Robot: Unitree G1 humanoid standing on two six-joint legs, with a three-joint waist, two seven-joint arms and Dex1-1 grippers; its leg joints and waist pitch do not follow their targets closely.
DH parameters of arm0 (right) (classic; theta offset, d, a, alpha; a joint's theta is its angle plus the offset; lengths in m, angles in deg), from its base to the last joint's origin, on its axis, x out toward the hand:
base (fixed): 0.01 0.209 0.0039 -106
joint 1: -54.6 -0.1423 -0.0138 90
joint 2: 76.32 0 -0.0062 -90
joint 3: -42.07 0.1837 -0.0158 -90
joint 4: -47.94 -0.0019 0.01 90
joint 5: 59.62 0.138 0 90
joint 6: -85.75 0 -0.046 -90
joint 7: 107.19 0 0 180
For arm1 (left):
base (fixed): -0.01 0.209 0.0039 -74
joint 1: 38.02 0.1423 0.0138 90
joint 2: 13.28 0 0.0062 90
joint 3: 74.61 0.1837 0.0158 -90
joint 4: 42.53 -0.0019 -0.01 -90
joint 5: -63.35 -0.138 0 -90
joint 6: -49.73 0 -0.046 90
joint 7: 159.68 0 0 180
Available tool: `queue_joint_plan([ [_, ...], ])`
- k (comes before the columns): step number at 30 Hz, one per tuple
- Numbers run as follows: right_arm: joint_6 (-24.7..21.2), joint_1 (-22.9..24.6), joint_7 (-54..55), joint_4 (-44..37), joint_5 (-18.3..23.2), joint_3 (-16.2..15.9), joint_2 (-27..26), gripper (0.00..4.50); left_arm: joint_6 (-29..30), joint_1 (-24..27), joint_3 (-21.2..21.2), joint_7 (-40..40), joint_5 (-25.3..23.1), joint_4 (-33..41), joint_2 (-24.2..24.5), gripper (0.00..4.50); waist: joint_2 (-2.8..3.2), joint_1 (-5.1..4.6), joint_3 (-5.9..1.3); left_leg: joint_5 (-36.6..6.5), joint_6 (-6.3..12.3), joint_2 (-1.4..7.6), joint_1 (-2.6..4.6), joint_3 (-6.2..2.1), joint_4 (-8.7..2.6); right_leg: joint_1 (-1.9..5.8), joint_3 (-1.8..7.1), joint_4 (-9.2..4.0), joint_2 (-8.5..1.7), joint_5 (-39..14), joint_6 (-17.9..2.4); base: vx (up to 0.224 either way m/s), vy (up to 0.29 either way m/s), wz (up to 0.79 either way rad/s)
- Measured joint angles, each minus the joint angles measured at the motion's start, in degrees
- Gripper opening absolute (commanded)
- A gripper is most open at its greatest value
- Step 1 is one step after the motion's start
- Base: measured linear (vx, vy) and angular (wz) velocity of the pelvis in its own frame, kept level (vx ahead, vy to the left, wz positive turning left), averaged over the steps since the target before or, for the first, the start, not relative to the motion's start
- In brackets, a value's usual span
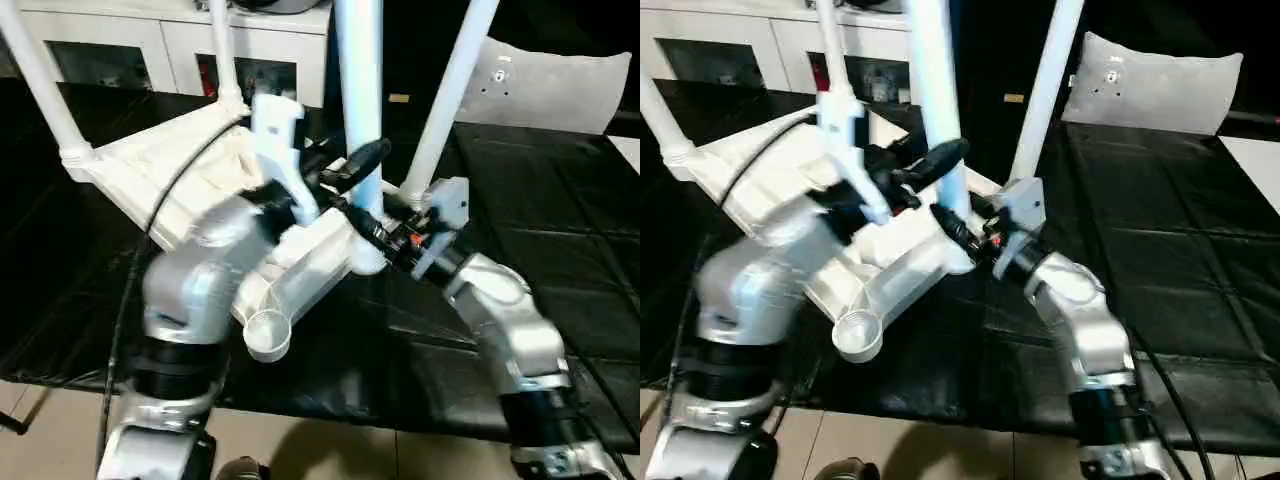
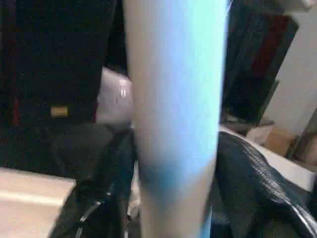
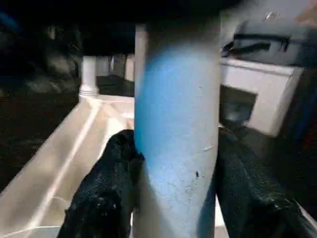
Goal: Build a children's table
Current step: Pick table leg
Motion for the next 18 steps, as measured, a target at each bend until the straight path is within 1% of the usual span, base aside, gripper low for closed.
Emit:
queue_joint_plan([
  [4, 4.13, -0.15, 2.57, 2.55, -2.31, -0.48, -1.25, 1.86, -1.99, 0.12, -0.24, -2.88, -1.23, -1.63, -2.42, 2.13, 0.0, -0.24, 0.0, 0.0, 0.01, 0.0, 0.01, 0.0, 0.01, 0.0, 0.02, 0.0, 0.0, 0.02, 0.0, 0.0, 0.0, 0.0],
  [10, 7.42, -0.42, 4.26, 5.36, -4.05, -1.24, -2.68, 1.86, -4.14, 0.12, -0.75, -4.5, -2.2, -2.85, -3.22, 2.13, 0.0, -0.17, 0.0, 0.04, 0.08, 0.01, -0.01, 0.0, 0.02, -0.01, 0.02, 0.0, 0.02, 0.03, -0.01, 0.0, 0.0, 0.0],
  [15, 8.56, -1.3, 4.8, 6.71, -4.41, -1.45, -2.98, 1.86, -6.35, 0.12, -0.04, -5.13, -4.65, -2.98, -2.87, 2.13, 0.0, -0.07, 0.0, 0.07, 0.14, 0.01, -0.01, 0.01, 0.03, 0.01, 0.01, 0.0, 0.01, 0.07, -0.01, 0.0, 0.0, 0.0],
  [18, 9.44, -1.34, 5.19, 7.04, -4.42, -1.44, -3.19, 1.86, -7.15, 0.13, 0.2, -5.14, -5.22, -2.99, -2.87, 2.13, 0.0, -0.15, 0.0, 0.08, 0.14, 0.01, 0.0, 0.01, 0.03, 0.01, 0.02, 0.0, 0.01, 0.11, -0.01, 0.0, 0.0, 0.0],
])
